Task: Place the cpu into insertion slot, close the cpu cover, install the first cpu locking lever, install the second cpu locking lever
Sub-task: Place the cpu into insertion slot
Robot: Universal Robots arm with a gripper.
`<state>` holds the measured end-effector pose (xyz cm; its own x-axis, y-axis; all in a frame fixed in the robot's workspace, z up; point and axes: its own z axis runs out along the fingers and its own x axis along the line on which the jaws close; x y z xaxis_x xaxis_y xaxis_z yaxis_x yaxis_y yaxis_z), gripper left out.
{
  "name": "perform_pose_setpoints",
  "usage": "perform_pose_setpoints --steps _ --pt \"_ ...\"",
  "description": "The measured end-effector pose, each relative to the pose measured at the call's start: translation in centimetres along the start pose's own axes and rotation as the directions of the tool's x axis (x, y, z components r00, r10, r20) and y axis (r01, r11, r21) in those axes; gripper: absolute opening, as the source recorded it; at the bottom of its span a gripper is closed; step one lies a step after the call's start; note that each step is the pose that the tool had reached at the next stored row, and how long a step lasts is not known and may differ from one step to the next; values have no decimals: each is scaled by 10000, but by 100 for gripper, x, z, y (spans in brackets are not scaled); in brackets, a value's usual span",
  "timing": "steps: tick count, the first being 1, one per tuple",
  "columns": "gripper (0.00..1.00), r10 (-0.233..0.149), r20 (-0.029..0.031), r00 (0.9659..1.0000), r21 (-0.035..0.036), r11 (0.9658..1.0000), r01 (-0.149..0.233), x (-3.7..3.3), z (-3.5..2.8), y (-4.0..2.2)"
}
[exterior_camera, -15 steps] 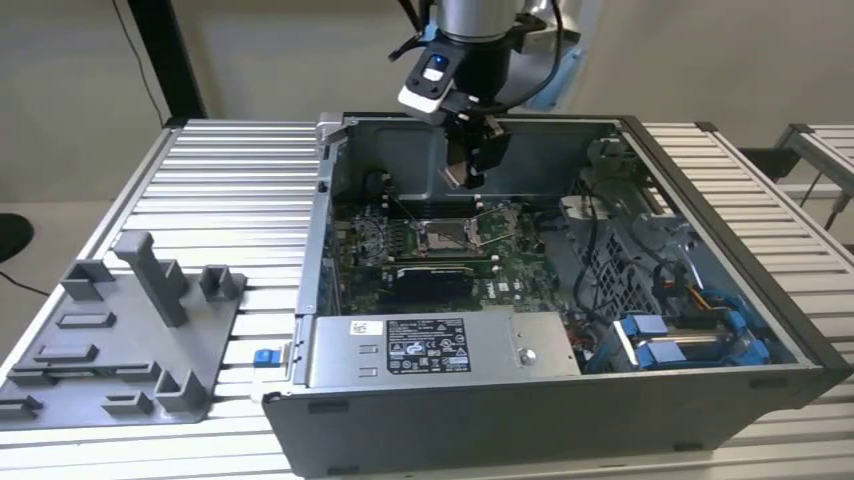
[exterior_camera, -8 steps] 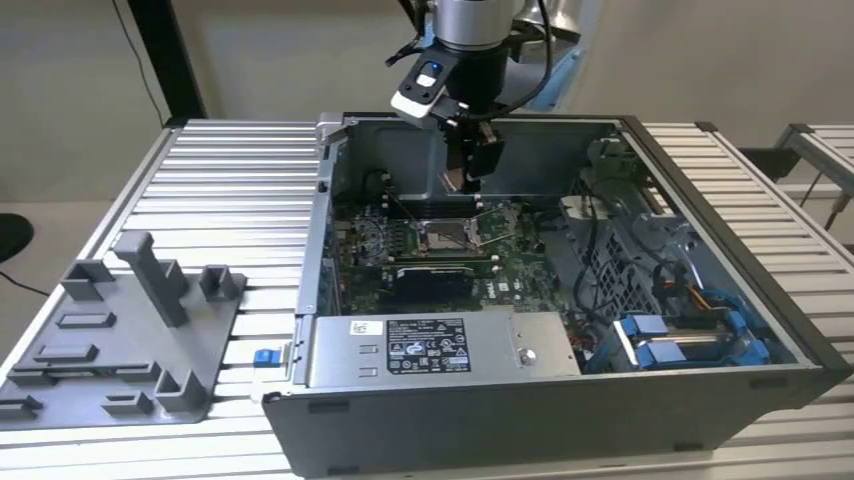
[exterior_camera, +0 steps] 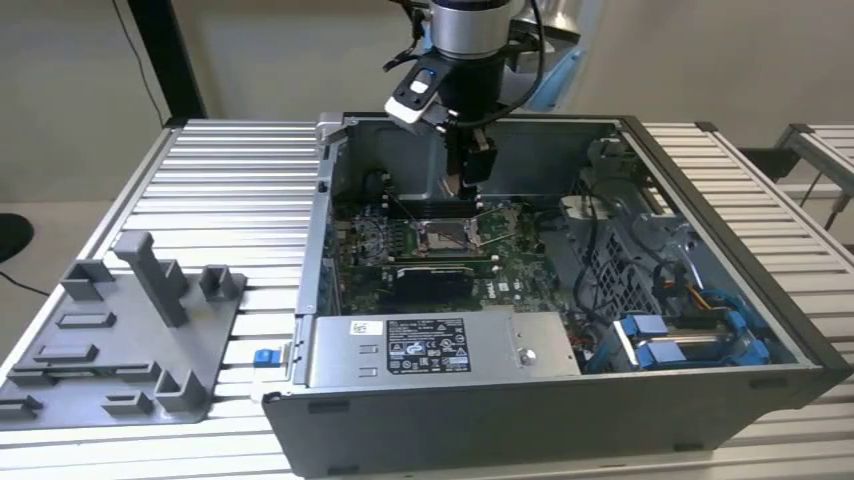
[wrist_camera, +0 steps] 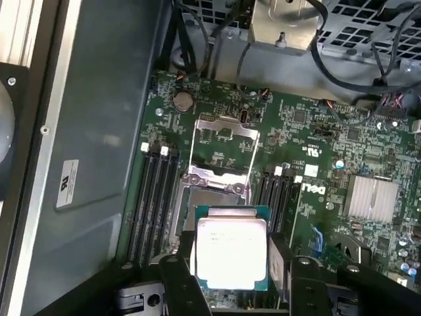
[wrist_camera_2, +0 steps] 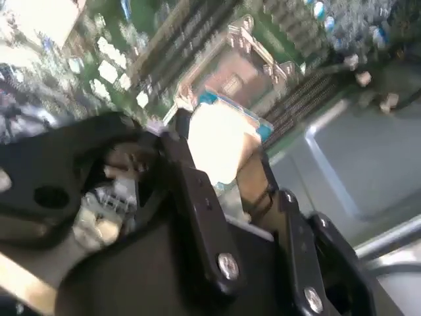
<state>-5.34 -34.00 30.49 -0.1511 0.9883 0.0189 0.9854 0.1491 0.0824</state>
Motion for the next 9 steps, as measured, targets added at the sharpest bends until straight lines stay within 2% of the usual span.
perform_pose_setpoints --steps 3,5,7,9 --pt "0 286 22 9996 8 9996 -286 0 14 -2" --pt "0 461 34 9989 41 9989 -461 1 22 -4" --pt "0 623 40 9980 98 9980 -624 1 27 -4" --pt "0 783 44 9969 191 9967 -783 1 31 -4"
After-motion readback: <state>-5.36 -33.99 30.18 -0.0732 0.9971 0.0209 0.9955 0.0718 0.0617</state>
